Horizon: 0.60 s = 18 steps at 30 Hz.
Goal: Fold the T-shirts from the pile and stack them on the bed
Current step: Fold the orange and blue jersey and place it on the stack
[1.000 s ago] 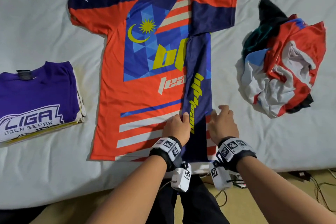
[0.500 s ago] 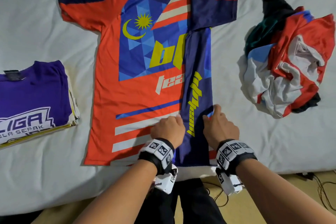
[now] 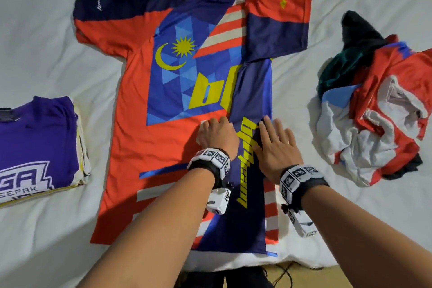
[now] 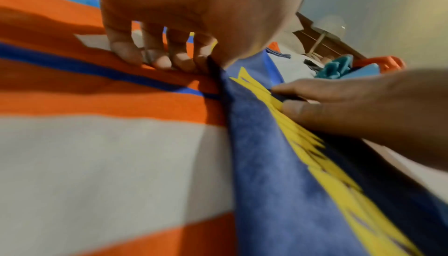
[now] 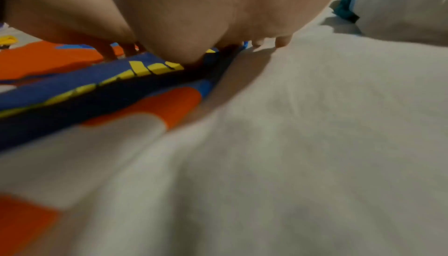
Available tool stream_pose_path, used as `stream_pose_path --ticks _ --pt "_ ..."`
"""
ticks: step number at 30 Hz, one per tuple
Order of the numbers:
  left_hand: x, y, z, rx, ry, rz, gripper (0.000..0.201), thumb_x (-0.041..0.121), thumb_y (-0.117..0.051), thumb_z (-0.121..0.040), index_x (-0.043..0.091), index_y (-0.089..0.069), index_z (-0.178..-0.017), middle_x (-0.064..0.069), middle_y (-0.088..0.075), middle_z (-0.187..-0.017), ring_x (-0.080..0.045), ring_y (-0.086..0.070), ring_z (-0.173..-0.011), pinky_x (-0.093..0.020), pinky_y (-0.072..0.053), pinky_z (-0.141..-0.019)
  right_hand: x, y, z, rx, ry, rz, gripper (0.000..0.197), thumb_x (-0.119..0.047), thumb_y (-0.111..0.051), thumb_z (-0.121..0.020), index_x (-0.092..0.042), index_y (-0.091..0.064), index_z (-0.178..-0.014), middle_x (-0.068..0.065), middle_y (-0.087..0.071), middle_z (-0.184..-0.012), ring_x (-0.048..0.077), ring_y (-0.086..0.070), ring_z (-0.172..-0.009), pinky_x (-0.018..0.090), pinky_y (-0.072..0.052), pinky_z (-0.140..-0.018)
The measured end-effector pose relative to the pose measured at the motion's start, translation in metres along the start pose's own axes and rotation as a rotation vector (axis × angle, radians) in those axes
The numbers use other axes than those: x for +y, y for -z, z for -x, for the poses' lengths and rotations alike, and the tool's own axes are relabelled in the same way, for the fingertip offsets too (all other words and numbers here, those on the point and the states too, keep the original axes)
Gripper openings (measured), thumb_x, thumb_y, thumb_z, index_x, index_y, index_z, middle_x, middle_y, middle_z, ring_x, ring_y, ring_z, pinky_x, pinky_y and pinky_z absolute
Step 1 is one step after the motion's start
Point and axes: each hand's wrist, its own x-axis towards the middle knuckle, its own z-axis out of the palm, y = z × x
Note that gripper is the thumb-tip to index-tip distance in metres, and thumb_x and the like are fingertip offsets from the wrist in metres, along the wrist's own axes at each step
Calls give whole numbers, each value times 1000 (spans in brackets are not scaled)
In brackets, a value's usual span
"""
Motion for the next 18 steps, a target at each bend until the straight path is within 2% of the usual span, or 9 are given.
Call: stream_pose_path --ticks 3,5,6,8,10,12,14,16,18 --pt "-10 2 -2 83 122 -6 28 33 -55 -96 14 -61 -116 -16 -60 -121 -38 -53 -115 -47 -44 -87 7 9 -7 177 14 60 44 -40 -36 -99 -13 -53 -129 10 -51 -138 35 -44 -125 53 -31 -109" --pt "-3 2 -6 215 -21 -76 35 33 -61 -93 15 -58 -122 -17 -55 -128 -40 -52 -118 -50 -45 -87 6 20 -22 256 -2 17 37 -38 -39 -98 -13 -54 -120 12 -54 -125 35 -46 -115 52 -32 -108" --pt "3 1 -11 252 -161 -107 44 32 -58 -93 14 -54 -133 -19 -49 -141 -41 -47 -129 -54 -43 -94 6 24 -33 278 -2 -16 41 -38 -38 -98 -12 -52 -127 15 -52 -133 37 -45 -122 52 -30 -110" --pt "15 -6 -24 196 -448 -214 68 29 -44 -93 14 -28 -158 -18 -16 -167 -40 -18 -153 -63 -25 -115 8 25 -54 252 45 -41 60 -39 -31 -99 -9 -38 -151 18 -32 -160 37 -28 -148 53 -21 -119" --pt "18 -10 -40 102 -578 -313 77 30 -39 -96 14 -7 -163 -10 4 -171 -34 2 -157 -66 -7 -120 15 20 -70 172 98 -12 68 -39 -25 -99 -7 -24 -159 14 -14 -168 32 -12 -156 52 -17 -123" --pt "6 -10 -52 90 -556 -346 75 41 -37 -101 14 -7 -164 -7 3 -171 -33 0 -157 -66 -6 -120 24 21 -75 122 96 -9 70 -40 -24 -97 -7 -26 -159 11 -17 -168 30 -17 -155 53 -20 -122" --pt "-8 -5 -59 98 -480 -336 72 44 -34 -101 13 -14 -163 -9 -7 -171 -36 -10 -156 -64 -13 -119 34 29 -79 141 110 -6 64 -38 -31 -98 -8 -39 -153 11 -34 -161 32 -33 -148 54 -29 -117" --pt "-15 6 -62 120 -442 -274 63 40 -37 -101 16 -31 -158 -15 -27 -164 -39 -26 -150 -61 -26 -116 41 44 -85 216 113 -43 48 -36 -36 -98 -13 -54 -135 8 -52 -139 33 -50 -127 51 -38 -105" --pt "-10 18 -68 179 -431 -194 52 39 -39 -100 19 -47 -147 -14 -46 -149 -38 -42 -137 -56 -40 -104 49 62 -100 280 40 -138 34 -36 -38 -99 -17 -57 -120 6 -55 -118 33 -52 -107 47 -41 -91"
